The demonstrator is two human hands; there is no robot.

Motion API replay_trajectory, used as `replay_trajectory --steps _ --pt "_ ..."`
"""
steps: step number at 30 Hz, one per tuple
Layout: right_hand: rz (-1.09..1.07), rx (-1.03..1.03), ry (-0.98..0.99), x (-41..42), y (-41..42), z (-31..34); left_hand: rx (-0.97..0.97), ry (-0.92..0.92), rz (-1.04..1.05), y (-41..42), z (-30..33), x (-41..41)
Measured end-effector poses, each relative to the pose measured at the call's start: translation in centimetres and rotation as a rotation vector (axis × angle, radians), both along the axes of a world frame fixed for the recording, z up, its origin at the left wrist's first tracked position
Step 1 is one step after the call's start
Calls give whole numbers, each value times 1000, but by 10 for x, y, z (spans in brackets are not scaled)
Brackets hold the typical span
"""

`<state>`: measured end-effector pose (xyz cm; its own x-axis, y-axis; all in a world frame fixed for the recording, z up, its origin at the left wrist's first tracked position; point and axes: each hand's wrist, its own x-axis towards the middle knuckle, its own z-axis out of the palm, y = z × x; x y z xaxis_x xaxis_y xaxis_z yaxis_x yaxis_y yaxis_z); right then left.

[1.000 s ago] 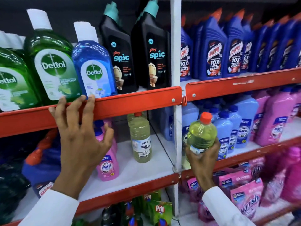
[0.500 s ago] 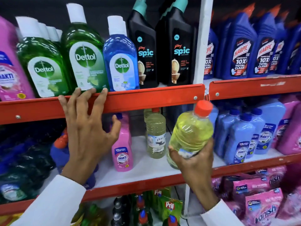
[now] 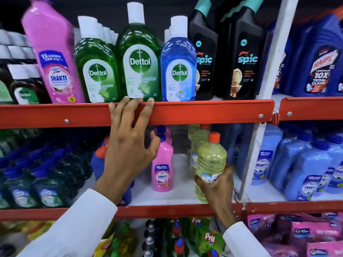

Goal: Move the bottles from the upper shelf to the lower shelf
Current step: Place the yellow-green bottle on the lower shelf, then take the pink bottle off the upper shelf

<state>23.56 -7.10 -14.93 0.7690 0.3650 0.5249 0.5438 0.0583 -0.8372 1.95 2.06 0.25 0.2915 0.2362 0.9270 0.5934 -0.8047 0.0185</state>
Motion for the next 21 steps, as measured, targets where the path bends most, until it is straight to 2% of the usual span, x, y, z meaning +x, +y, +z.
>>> replay_trajectory --steps 9,13,17,21 --pt "-95 -106 -73 -19 -15 14 -1 30 -17 -6 4 -11" --pt "-165 134 -364 -51 -28 68 31 -69 -21 1 0 -35" --pt "-28 296 -530 -95 -20 142 39 -117 92 21 1 -68" --pt "134 354 -593 -145 8 198 24 -141 158 36 4 -100"
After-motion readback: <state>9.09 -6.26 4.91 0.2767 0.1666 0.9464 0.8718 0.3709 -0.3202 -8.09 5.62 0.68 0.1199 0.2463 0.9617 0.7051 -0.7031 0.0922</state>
